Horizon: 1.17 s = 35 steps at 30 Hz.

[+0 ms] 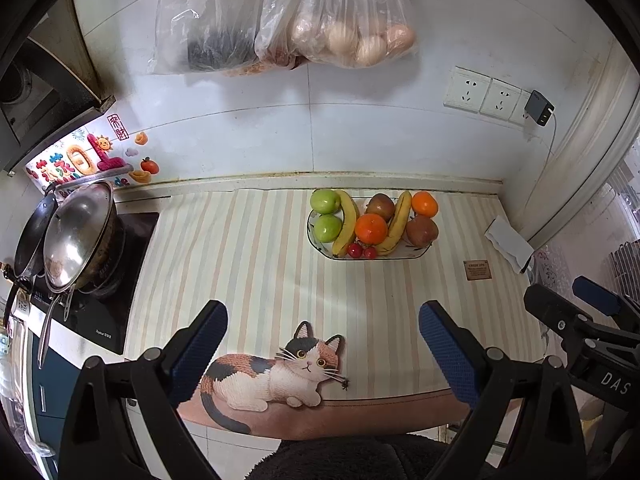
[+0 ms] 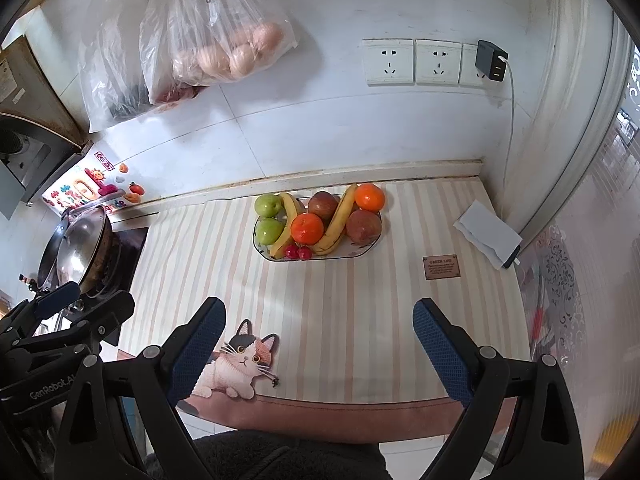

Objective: Organize fruits

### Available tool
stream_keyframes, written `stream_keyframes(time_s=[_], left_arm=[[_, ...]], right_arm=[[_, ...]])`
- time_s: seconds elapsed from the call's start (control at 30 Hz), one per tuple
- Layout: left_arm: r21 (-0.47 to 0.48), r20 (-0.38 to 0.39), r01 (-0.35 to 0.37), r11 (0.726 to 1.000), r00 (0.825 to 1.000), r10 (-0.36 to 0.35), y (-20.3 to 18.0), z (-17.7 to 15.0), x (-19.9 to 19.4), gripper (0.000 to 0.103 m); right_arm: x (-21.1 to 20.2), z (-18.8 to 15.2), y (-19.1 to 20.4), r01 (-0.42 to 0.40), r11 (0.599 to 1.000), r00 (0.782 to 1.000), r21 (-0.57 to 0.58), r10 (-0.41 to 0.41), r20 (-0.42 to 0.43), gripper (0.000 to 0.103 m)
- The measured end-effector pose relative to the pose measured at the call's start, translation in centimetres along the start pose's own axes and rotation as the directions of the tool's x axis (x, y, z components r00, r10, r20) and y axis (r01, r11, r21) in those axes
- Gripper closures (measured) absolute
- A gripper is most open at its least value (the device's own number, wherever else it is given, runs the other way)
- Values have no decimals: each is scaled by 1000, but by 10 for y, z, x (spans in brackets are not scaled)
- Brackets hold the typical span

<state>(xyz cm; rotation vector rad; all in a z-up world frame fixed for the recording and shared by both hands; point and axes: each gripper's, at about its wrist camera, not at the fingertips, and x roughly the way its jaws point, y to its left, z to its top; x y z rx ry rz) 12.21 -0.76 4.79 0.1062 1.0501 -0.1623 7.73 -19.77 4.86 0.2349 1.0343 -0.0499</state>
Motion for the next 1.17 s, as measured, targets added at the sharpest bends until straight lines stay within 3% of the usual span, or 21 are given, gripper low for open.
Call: stream_keyframes(time_s=[1.17], left_arm=[[10, 31, -2, 1000, 1000, 2, 0, -3, -15, 5]], right_arm=[[-14, -8, -2, -3, 1000, 1000, 16, 3, 17, 6]])
